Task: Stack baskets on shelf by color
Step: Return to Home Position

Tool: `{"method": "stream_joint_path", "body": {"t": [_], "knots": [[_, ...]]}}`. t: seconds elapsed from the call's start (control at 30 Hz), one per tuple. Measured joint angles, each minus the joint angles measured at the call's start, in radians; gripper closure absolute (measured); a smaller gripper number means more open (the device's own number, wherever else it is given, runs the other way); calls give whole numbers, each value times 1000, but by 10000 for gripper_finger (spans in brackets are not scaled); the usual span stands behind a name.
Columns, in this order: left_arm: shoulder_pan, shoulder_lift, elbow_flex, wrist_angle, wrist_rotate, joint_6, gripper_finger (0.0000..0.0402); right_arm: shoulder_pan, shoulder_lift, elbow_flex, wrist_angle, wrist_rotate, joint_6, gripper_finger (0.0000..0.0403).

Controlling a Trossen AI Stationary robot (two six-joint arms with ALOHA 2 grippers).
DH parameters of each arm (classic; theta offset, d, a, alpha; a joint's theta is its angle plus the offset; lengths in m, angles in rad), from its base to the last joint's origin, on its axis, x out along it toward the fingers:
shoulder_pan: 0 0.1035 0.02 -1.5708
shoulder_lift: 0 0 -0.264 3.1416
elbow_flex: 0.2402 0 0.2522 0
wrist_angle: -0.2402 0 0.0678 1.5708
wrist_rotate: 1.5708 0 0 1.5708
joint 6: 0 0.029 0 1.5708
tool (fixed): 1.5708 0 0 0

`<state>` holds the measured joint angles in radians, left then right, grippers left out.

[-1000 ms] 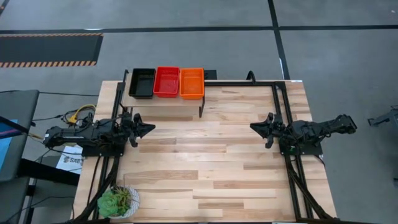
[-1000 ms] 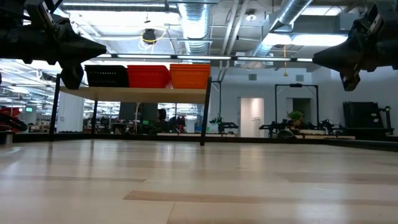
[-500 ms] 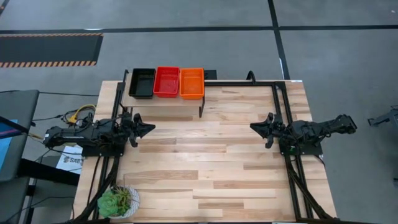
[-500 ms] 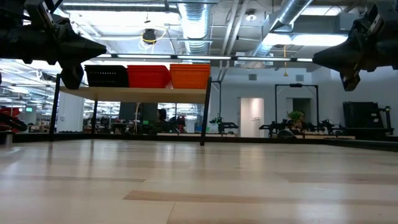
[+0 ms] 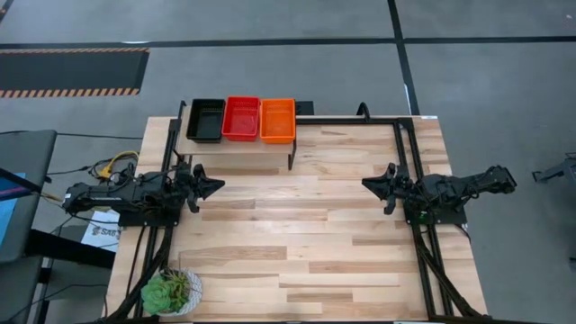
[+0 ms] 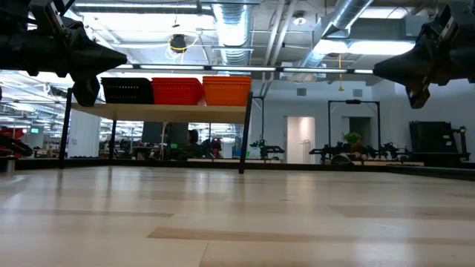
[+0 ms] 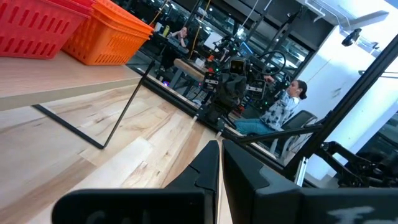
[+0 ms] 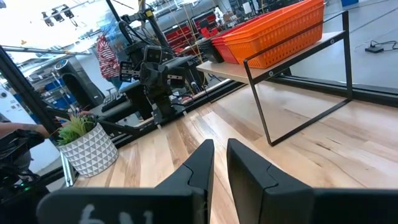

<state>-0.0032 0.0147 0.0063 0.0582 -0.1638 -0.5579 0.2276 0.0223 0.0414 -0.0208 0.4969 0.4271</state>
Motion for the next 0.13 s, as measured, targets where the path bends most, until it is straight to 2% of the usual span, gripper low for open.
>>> {"method": "stream_joint_path", "body": {"t": [0.13], "knots": [[0,0,0,0,0,0,395,0,0,0,0,0,0,333]]}}
